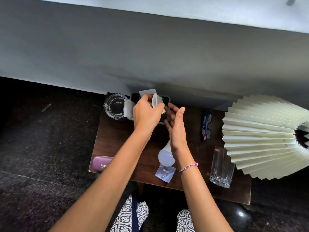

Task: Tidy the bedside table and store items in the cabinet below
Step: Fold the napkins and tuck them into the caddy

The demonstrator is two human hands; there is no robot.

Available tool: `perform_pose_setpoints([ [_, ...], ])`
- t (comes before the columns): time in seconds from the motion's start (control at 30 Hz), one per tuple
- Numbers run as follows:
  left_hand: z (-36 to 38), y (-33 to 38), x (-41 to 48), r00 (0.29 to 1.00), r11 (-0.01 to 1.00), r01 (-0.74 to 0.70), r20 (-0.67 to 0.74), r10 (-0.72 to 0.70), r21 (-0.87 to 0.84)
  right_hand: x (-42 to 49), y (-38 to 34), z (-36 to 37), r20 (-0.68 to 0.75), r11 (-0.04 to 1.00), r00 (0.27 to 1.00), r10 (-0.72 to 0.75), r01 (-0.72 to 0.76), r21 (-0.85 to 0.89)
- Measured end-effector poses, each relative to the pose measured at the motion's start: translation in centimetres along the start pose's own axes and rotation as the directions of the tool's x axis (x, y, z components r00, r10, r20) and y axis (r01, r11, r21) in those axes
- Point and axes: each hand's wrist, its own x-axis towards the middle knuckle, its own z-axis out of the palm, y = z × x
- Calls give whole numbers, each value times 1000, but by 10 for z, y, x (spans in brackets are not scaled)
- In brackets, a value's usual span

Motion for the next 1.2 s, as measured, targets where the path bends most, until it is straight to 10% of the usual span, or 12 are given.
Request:
perform_pose_setpoints([
  [1.2, -9, -15, 6, 981, 954, 168, 141, -136, -249, -16, -2, 6, -70, 999, 997, -36, 38, 31],
])
